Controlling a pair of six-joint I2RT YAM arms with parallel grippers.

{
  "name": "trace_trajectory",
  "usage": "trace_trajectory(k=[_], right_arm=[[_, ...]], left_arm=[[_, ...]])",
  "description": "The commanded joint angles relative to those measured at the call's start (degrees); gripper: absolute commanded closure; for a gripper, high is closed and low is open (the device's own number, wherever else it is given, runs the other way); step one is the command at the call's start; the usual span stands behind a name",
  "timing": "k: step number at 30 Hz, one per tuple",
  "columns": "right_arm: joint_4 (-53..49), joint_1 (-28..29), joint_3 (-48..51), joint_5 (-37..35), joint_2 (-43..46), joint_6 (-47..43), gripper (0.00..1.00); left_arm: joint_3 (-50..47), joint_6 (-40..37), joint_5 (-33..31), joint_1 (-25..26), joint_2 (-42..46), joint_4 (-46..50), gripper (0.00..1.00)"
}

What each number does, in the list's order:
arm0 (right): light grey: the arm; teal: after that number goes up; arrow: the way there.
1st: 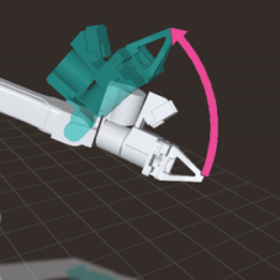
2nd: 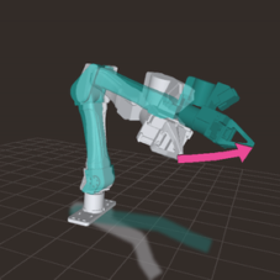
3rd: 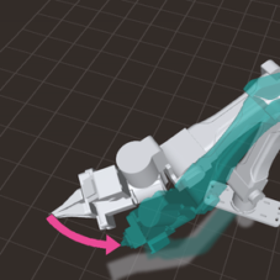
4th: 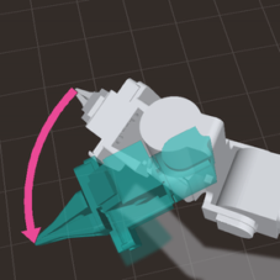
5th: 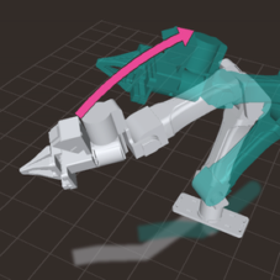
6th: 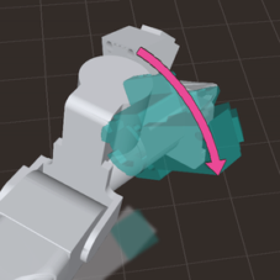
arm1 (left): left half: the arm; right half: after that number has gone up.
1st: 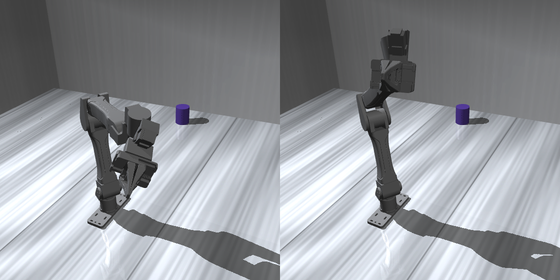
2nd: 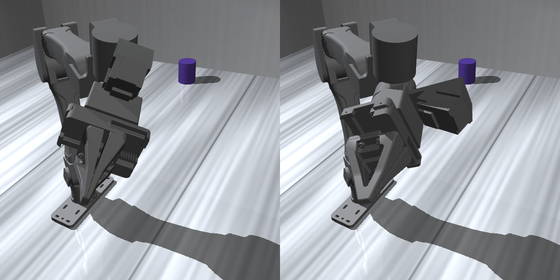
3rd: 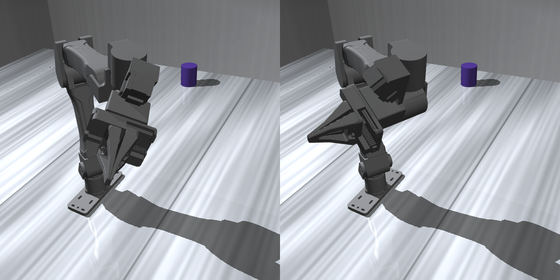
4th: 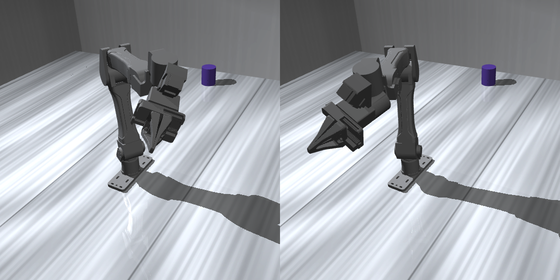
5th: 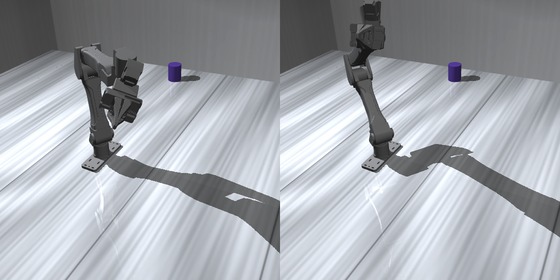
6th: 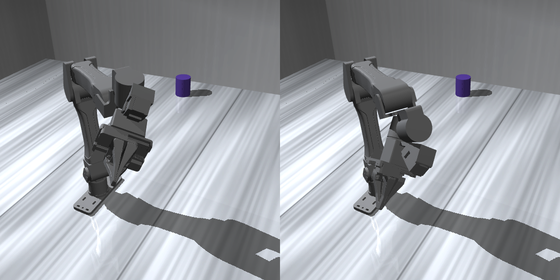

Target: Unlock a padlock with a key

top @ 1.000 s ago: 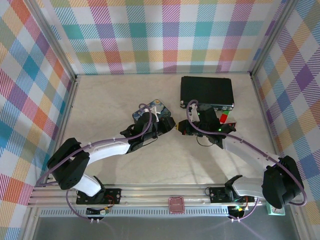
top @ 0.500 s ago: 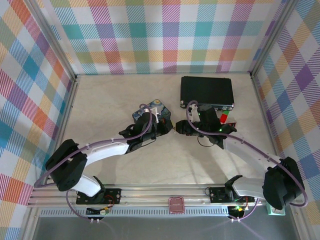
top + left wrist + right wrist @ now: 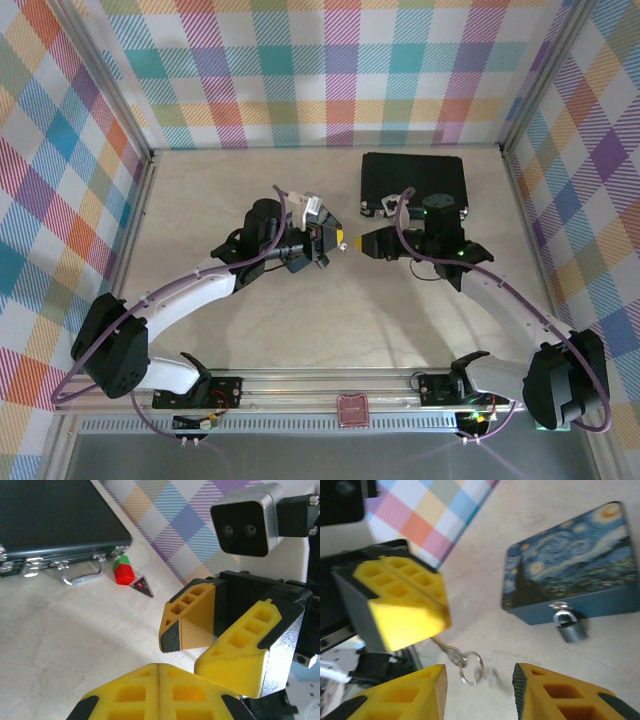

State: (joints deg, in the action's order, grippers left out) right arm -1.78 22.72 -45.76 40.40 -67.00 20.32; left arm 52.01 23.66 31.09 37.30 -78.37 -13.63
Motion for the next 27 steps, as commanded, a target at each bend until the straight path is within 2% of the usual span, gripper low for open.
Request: trace_trajectory(k=[1,9,23,25,27], right_arm=[[9.69,0.04,2.5,8.44,1.28,2.07,0.61],[19.92,0.39,4.61,13.02,-1.89,8.23,0.65],[22.96,1.36,7.31,13.66,-3.2,10.57,0.71],[23.32,1.38,7.68,13.52,-3.18,10.97,0.74],[23.65,1.36,7.73,13.39,-3.13,11.0,0.84]], left_arm=[[1.69,-2.31,7.37,-0.53,-0.18,-1.93,1.0],[1.61,0.48,8.0,-0.52,-0.4,-5.12,1.0],[1.0,3.18,7.33,-0.5,-1.13,-9.14,1.0],[0.71,3.66,7.31,-0.53,-1.14,-10.23,1.0],[0.31,4.33,7.75,-0.47,-1.11,-11.15,1.0]])
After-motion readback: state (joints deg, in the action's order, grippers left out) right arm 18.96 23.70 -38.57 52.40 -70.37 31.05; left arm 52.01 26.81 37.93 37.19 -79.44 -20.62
